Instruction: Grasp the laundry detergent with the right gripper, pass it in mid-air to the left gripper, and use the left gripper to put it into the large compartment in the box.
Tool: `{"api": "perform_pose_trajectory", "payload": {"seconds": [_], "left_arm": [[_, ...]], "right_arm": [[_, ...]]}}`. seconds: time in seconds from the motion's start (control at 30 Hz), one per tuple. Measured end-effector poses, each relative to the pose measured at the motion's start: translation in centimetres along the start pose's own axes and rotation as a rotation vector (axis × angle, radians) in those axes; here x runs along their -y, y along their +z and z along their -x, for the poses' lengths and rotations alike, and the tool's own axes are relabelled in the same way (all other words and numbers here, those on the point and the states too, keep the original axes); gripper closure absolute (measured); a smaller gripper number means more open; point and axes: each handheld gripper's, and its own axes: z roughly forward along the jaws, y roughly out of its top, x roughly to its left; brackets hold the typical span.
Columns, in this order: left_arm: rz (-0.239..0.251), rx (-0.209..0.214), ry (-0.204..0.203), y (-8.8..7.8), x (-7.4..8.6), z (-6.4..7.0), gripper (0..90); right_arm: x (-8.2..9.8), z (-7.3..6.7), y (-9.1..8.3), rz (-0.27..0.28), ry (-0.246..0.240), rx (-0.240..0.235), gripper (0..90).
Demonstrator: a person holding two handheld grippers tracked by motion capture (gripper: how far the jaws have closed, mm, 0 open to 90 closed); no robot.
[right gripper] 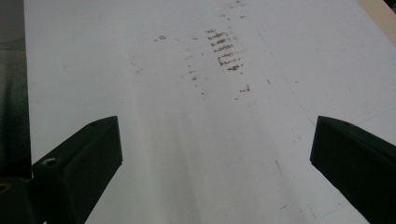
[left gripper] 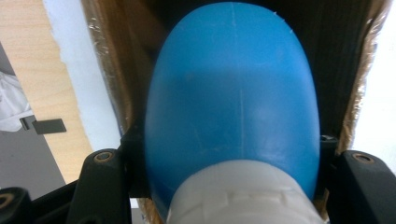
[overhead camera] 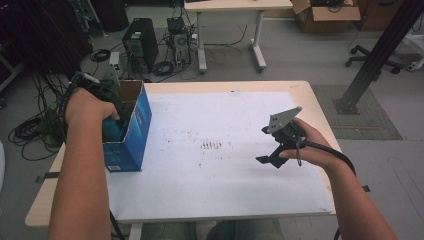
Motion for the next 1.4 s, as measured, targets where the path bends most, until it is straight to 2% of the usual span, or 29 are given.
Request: {"api": "perform_pose_trajectory", "payload": {"seconds": [0.2, 0.83, 1.27, 1.4], "left_arm": [[-0.007, 0.003, 0.011, 0.5, 0.0, 0.0, 38.7], [-0.008, 0.008, 0.008, 2.2, -0.1, 0.0, 38.7], [0.006, 0.011, 0.016, 2.4, 0.0, -0.1, 38.4], [0.020, 0.014, 0.007, 2.4, 0.2, -0.3, 38.3]], "right_arm": [[0.1, 0.0, -0.1, -0.003, -0.003, 0.002, 2.5], [0.2, -0.3, -0.1, -0.005, 0.001, 0.003, 2.5], [0.0, -0.5, 0.1, -0.007, -0.003, 0.000, 2.5], [0.0, -0.5, 0.1, -0.004, -0.001, -0.002, 2.5]]}}
